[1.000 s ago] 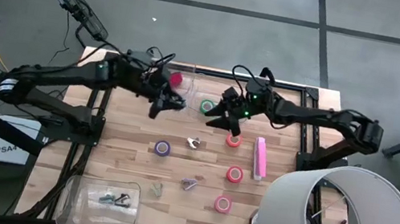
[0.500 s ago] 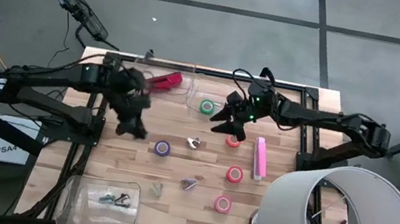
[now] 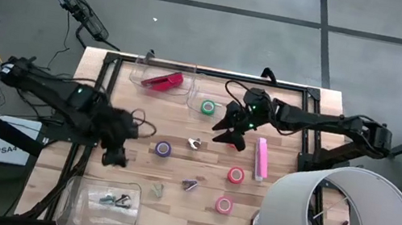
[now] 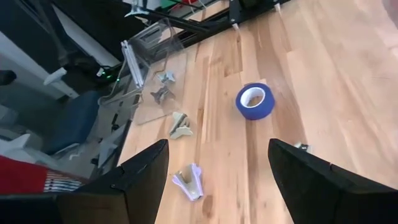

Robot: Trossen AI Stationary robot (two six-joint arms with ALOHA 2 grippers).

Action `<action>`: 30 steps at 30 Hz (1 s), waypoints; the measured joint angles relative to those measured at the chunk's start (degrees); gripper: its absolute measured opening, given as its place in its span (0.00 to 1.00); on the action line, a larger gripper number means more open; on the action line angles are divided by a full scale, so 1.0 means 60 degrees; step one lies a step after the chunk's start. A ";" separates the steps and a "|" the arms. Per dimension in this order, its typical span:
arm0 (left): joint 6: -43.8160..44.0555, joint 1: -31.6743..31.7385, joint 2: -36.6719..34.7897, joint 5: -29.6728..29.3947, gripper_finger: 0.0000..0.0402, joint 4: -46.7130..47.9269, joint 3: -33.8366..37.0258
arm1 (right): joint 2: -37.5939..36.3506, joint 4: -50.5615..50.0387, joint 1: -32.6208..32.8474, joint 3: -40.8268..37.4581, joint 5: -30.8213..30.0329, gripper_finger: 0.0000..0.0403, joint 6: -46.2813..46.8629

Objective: Pick and place Stapler, Stapler remover, tape
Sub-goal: Put the blue stapler remover into the bottom transparent bin

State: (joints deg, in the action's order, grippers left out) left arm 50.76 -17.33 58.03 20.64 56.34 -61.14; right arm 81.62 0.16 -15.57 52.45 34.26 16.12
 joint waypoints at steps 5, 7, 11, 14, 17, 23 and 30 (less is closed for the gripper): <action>0.1573 -0.1514 0.0220 -0.1077 0.35 -0.0011 0.0000 | 0.0000 -0.0004 -0.0001 0.0000 -0.0163 0.66 -0.0204; 0.2140 -0.2093 0.0414 -0.1338 0.35 -0.0010 0.0000 | 0.0000 -0.0035 -0.0001 0.0000 -0.0177 0.66 -0.0236; 0.2890 -0.3086 0.1005 -0.1545 0.35 -0.0015 0.0000 | 0.0000 -0.0051 -0.0001 0.0000 -0.0188 0.66 -0.0226; 0.3117 -0.3651 0.1571 -0.1547 0.35 0.0003 0.0000 | 0.0000 -0.0077 -0.0001 0.0000 -0.0188 0.66 -0.0223; 0.3403 -0.3993 0.2178 -0.1548 0.35 0.0055 0.0000 | 0.0000 -0.0073 -0.0001 0.0000 -0.0185 0.66 -0.0215; 0.3636 -0.4497 0.3349 -0.1513 0.35 -0.0112 0.0000 | 0.0000 -0.0149 -0.0001 0.0000 -0.0185 0.66 -0.0270; 0.3629 -0.5099 0.4689 -0.0933 0.38 -0.0464 0.0000 | 0.0000 -0.0215 -0.0001 0.0000 -0.0185 0.66 -0.0300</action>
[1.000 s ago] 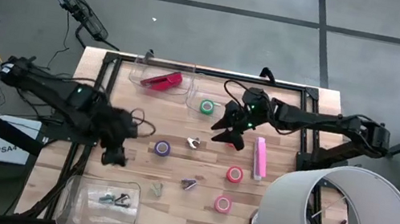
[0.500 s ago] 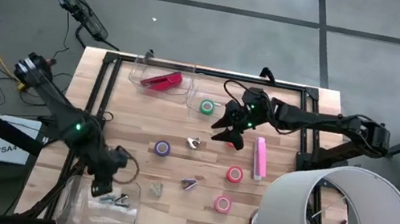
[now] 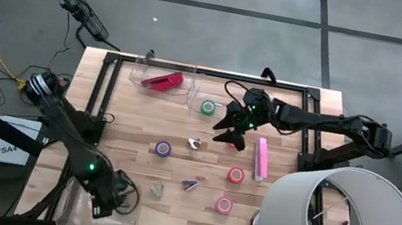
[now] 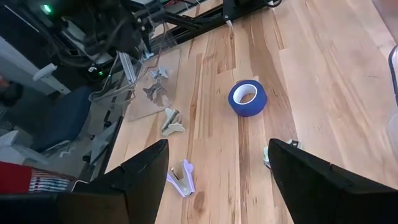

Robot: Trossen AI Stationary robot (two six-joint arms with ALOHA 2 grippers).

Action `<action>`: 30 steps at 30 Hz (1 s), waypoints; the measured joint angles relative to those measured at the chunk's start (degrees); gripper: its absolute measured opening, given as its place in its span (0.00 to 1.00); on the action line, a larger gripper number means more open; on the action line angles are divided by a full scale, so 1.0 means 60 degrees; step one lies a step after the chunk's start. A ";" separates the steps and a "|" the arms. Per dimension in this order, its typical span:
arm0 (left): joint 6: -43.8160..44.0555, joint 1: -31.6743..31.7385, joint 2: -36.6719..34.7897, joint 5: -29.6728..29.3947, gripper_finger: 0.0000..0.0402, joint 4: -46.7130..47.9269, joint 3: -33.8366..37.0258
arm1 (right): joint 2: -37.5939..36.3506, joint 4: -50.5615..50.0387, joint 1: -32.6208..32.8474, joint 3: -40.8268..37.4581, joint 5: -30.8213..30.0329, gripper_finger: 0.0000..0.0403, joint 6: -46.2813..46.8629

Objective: Pick and place Stapler, Stapler remover, tape
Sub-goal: Put the blue stapler remover into the bottom transparent bin, then put the top gray stapler remover into the bottom transparent bin

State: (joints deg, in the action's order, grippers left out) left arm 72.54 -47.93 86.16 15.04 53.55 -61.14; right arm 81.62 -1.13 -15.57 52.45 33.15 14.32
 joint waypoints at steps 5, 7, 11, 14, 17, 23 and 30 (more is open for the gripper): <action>0.0035 -0.0508 0.0688 0.0267 0.36 -0.0006 0.0000 | 0.0000 0.0000 0.0000 0.0000 0.0000 0.66 -0.0076; 0.0080 -0.0695 0.0865 0.0354 0.36 0.0000 0.0000 | 0.0000 -0.0004 0.0000 0.0000 0.0000 0.66 -0.0103; 0.0253 -0.0945 0.1086 0.0198 0.37 0.0028 0.0007 | 0.0000 -0.0004 0.0000 0.0000 -0.0051 0.66 -0.0156; 0.0312 -0.0985 0.1116 0.0160 0.39 0.0033 0.0007 | 0.0000 -0.0001 0.0000 0.0000 -0.0106 0.66 -0.0174; 0.0199 -0.1022 0.1116 0.0106 0.41 0.0052 0.0007 | 0.0000 -0.0002 0.0000 0.0000 -0.0109 0.66 -0.0189; 0.0207 -0.1022 0.1116 0.0104 0.46 0.0155 0.0011 | 0.0000 -0.0150 0.0000 0.0000 -0.0233 0.66 -0.0232; 0.0208 -0.1019 0.1116 0.0301 0.59 0.0143 0.0011 | 0.0000 -0.0519 0.0000 0.0000 -0.0537 0.66 -0.0404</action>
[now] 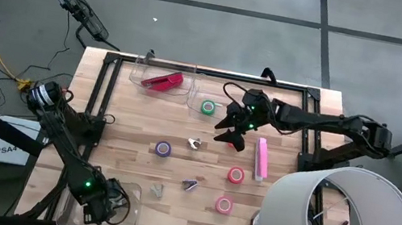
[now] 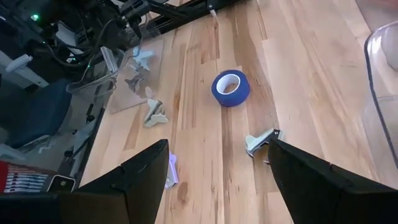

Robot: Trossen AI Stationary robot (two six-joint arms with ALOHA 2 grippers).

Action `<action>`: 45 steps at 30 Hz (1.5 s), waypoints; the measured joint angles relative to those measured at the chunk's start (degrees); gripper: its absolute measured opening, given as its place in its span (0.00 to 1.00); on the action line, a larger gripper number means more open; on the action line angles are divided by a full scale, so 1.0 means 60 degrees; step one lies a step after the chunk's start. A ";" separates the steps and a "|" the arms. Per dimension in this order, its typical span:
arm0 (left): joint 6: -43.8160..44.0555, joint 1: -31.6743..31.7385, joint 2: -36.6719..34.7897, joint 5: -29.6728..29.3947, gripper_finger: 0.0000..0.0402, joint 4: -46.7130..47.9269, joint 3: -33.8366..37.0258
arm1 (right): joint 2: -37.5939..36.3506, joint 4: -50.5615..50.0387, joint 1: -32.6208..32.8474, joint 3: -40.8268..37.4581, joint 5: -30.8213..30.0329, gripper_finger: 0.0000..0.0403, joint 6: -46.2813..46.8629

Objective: Pick and place Stapler, Stapler remover, tape
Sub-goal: Put the top gray stapler remover into the bottom transparent bin

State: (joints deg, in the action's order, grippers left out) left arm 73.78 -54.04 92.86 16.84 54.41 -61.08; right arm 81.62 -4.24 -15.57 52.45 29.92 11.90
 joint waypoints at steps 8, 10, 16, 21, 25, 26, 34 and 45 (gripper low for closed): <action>0.1062 0.0068 -0.0679 0.0422 0.64 0.0328 0.0004 | 0.0000 -0.0045 0.0170 0.0000 -0.0816 0.66 -0.0994; 0.1764 0.0091 -0.1116 -0.0119 0.65 0.0402 0.0004 | 0.0000 -0.0042 0.0362 0.0000 -0.1272 0.66 -0.1538; 0.3676 0.0059 -0.2631 -0.2052 0.65 0.1092 0.0004 | 0.0027 0.0048 0.1019 0.0000 -0.2478 0.66 -0.2420; 0.4049 0.0076 -0.3754 -0.4232 0.65 0.1691 0.0004 | 0.0387 0.0428 0.1541 0.0000 -0.3552 0.66 -0.2375; 0.4044 0.0076 -0.4572 -0.5867 0.65 0.2375 0.0004 | 0.1034 0.0996 0.1934 0.0000 -0.4051 0.66 -0.1761; 0.4029 0.0076 -0.4753 -0.6209 0.65 0.2487 0.0004 | 0.1185 0.1113 0.2037 0.0000 -0.4213 0.66 -0.1621; 0.3158 0.0076 -0.5896 -0.8426 0.65 0.3319 0.0004 | 0.2256 0.1761 0.2810 0.0000 -0.5957 0.66 -0.0464; 0.2267 0.0076 -0.6639 -0.9946 0.65 0.3537 0.0004 | 0.3520 0.2748 0.3508 0.0000 -0.7934 0.66 0.0600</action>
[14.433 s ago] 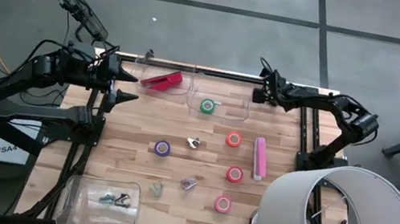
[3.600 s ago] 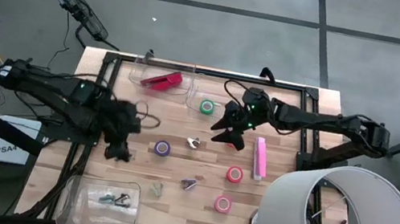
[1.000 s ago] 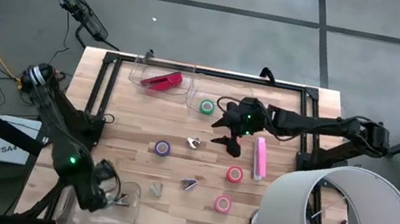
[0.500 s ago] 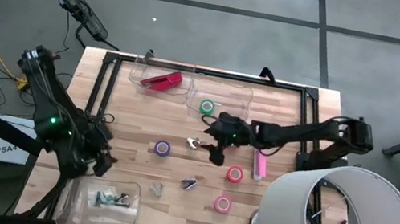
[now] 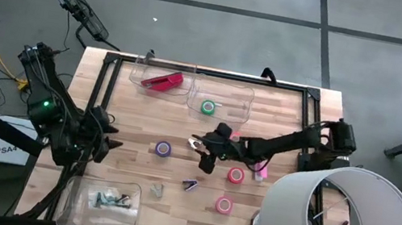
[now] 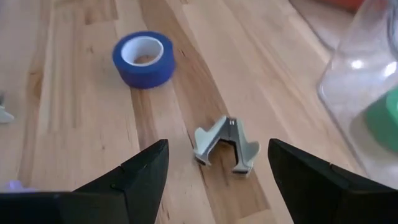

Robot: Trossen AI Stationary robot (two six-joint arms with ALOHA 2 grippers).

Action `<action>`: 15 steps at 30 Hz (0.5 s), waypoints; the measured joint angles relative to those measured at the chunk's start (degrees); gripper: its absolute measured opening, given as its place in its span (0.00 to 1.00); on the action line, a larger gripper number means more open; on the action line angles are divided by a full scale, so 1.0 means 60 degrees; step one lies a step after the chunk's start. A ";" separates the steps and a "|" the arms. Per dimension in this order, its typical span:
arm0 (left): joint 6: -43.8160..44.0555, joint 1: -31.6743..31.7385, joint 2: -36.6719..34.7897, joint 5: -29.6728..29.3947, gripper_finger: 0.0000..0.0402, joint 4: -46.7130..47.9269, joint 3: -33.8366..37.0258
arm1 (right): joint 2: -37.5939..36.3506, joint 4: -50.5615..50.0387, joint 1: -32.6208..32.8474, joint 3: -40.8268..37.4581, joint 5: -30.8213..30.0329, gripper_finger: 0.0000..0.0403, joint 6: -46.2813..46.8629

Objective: Pick and place Stapler, Stapler remover, tape
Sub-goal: Put the top gray stapler remover into the bottom transparent bin

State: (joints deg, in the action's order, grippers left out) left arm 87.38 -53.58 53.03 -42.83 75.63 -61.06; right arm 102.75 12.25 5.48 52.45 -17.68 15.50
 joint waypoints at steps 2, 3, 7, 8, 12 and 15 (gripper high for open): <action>-0.0189 0.0000 -0.0017 -0.0039 0.65 0.0000 0.0000 | 0.0150 0.0000 -0.0010 0.0000 -0.0088 0.66 0.0467; -0.0282 0.0000 -0.0017 -0.0063 0.65 0.0001 0.0000 | 0.0211 -0.0026 -0.0044 0.0000 -0.0096 0.67 0.0676; -0.0373 0.0000 -0.0013 0.0049 0.65 -0.0003 0.0000 | 0.0387 0.0099 -0.0134 0.0000 0.0115 0.72 0.1140; -0.0377 0.0000 -0.0013 0.0095 0.65 -0.0003 0.0000 | 0.0415 0.0067 -0.0169 -0.0003 0.0259 0.73 0.1166; -0.0377 0.0000 -0.0013 0.0227 0.65 -0.0003 0.0000 | 0.0479 0.0063 -0.0238 -0.0004 0.0515 0.78 0.1164; -0.0377 0.0000 -0.0013 0.0237 0.65 -0.0013 0.0000 | 0.0574 0.0084 -0.0240 0.0000 0.0260 0.78 0.1068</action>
State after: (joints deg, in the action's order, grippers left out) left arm 85.12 -53.58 52.95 -41.41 75.56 -61.06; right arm 106.19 12.75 4.03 52.45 -16.12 21.91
